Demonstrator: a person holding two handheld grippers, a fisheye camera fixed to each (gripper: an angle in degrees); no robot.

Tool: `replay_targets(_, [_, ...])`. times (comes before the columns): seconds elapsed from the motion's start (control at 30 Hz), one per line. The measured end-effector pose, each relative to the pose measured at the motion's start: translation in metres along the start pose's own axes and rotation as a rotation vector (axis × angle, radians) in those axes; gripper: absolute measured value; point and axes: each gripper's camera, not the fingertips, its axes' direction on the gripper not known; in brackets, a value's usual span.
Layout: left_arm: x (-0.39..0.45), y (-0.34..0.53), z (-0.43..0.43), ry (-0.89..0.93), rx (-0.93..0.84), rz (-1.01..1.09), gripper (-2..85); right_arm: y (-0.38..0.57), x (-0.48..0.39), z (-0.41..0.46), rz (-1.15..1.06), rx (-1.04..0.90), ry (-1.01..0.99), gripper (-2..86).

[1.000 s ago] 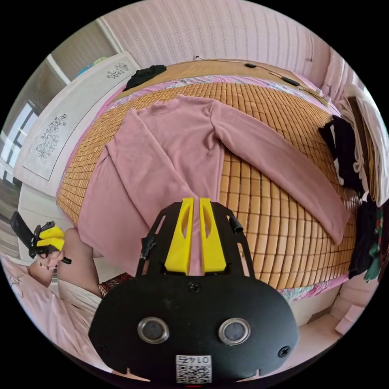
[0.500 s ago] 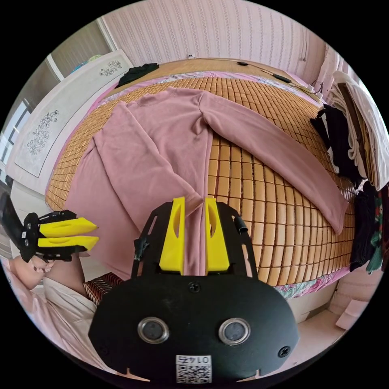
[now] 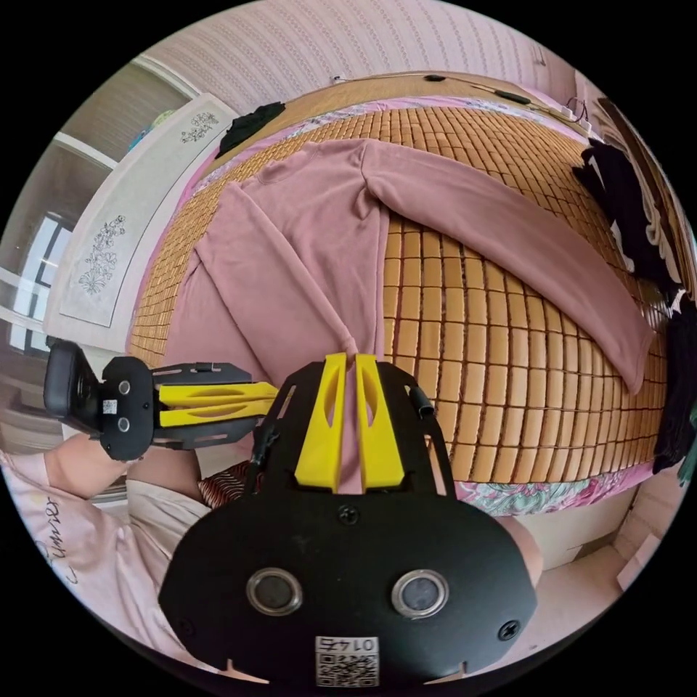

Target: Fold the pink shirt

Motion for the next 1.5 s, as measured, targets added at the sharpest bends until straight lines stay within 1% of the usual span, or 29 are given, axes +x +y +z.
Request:
replay_targets(0.03, [0.002, -0.005, 0.003, 0.001, 0.026, -0.005, -0.9, 0.004, 0.004, 0.007, 0.003, -0.006, 0.0, 0.9])
replay_targets(0.17, [0.006, -0.021, 0.004, -0.001, 0.029, -0.008, -0.9, 0.02, 0.009, 0.0, -0.045, 0.034, 0.023, 0.5])
replay_targets(0.27, [0.003, -0.03, -0.005, 0.075, 0.036, -0.025, -0.6, 0.039, 0.027, -0.023, -0.026, 0.095, 0.067, 0.1])
replay_targets(0.33, [0.0, -0.036, -0.017, 0.104, 0.058, -0.038, -0.4, 0.059, 0.058, -0.051, 0.087, 0.233, 0.154, 0.4])
replay_targets(0.37, [0.0, -0.037, -0.021, 0.107, 0.066, -0.038, -0.4, 0.063, 0.068, -0.058, 0.119, 0.27, 0.166, 0.7])
replay_targets(0.43, [-0.005, -0.047, -0.032, 0.081, 0.084, -0.043, -0.4, 0.077, 0.111, -0.079, 0.237, 0.384, 0.234, 4.5])
replay_targets(0.5, [-0.008, -0.061, -0.039, 0.045, 0.073, -0.029, -0.4, 0.084, 0.141, -0.093, 0.302, 0.441, 0.306, 8.0])
replay_targets(0.6, [-0.015, -0.096, -0.047, -0.029, 0.059, -0.014, -0.4, 0.098, 0.188, -0.104, 0.43, 0.519, 0.441, 10.0])
replay_targets(0.63, [-0.018, -0.113, -0.05, -0.026, 0.066, -0.005, -0.4, 0.107, 0.204, -0.103, 0.485, 0.531, 0.464, 10.8])
replay_targets(0.7, [-0.02, -0.14, -0.054, -0.013, 0.082, 0.007, -0.5, 0.125, 0.22, -0.097, 0.54, 0.553, 0.433, 11.9])
replay_targets(0.73, [-0.019, -0.159, -0.056, -0.029, 0.094, 0.022, -0.5, 0.137, 0.226, -0.094, 0.555, 0.581, 0.38, 12.3])
replay_targets(0.8, [-0.013, -0.19, -0.056, -0.062, 0.105, 0.056, -0.5, 0.143, 0.235, -0.096, 0.559, 0.575, 0.349, 12.6])
replay_targets(0.9, [0.001, -0.25, -0.044, -0.05, 0.101, 0.119, -0.4, 0.145, 0.254, -0.1, 0.587, 0.569, 0.427, 12.4])
replay_targets(0.97, [0.013, -0.289, -0.033, -0.04, 0.093, 0.167, -0.3, 0.147, 0.269, -0.098, 0.617, 0.548, 0.385, 12.2])
replay_targets(1.03, [0.036, -0.341, -0.016, -0.086, 0.069, 0.25, 0.0, 0.15, 0.282, -0.089, 0.651, 0.511, 0.319, 11.9])
replay_targets(1.13, [0.06, -0.401, 0.0, -0.149, 0.065, 0.317, 0.4, 0.149, 0.289, -0.086, 0.658, 0.479, 0.355, 11.4])
replay_targets(1.27, [0.077, -0.459, 0.023, -0.172, 0.012, 0.332, 1.4, 0.153, 0.298, -0.089, 0.641, 0.474, 0.358, 11.3])
replay_targets(1.37, [0.094, -0.492, 0.042, -0.222, -0.022, 0.361, 3.6, 0.163, 0.313, -0.097, 0.644, 0.491, 0.298, 11.1])
replay_targets(1.5, [0.115, -0.531, 0.071, -0.197, -0.072, 0.342, 9.1, 0.176, 0.331, -0.104, 0.654, 0.514, 0.26, 9.9])
